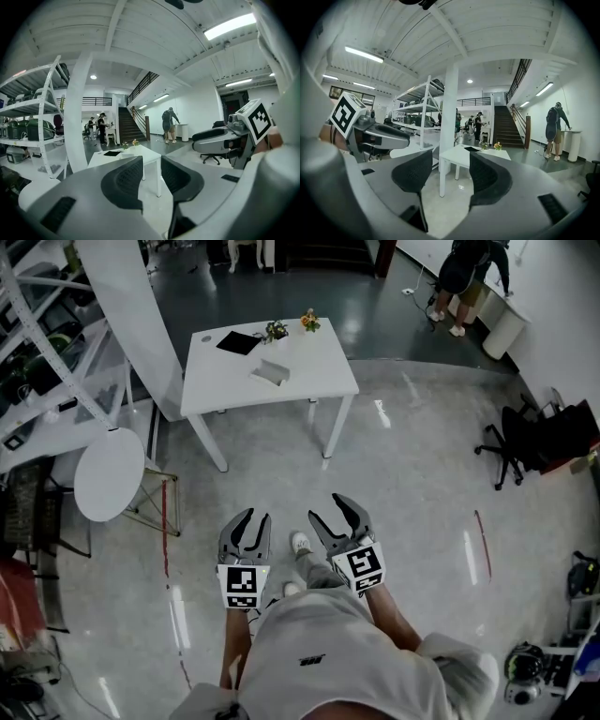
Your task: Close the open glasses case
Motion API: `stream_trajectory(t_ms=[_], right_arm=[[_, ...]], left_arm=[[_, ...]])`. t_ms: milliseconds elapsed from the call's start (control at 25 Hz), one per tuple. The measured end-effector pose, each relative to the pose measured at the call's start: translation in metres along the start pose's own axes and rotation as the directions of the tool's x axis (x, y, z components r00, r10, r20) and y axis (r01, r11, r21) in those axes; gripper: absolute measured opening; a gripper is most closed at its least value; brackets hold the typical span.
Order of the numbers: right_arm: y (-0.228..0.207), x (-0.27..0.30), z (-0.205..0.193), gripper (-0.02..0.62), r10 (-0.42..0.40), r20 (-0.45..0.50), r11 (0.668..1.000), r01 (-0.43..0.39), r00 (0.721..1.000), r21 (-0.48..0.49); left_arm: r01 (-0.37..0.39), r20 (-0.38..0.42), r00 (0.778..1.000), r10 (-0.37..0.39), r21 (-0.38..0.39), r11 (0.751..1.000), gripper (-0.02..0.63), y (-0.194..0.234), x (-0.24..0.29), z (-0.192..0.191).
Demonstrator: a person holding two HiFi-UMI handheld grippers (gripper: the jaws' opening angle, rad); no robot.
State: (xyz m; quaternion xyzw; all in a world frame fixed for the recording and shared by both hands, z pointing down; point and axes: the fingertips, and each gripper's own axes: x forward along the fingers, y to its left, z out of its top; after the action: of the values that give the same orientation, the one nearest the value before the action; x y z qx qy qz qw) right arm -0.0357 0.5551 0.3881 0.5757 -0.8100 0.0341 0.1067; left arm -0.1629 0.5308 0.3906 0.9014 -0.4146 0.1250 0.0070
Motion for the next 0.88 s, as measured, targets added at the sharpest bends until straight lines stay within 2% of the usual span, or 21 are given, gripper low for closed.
stream_trajectory(t_ms=[440, 880], right_arm=[[-0.050, 0.071, 0.000, 0.250, 0.014, -0.025, 0.999, -0.013, 1.000, 0.034], [-0.102, 0.133, 0.012, 0.250, 0.054, -0.024, 0.997, -0.053, 0.998, 0.055]], left_arm=[[0.019, -0.032, 0.999, -0.018, 0.010, 1.000, 0.135, 0.033, 0.083, 0.009], [-0.005, -0.060, 0.998, 0.005, 0.007, 1.000, 0.135, 0.057, 0.153, 0.024]])
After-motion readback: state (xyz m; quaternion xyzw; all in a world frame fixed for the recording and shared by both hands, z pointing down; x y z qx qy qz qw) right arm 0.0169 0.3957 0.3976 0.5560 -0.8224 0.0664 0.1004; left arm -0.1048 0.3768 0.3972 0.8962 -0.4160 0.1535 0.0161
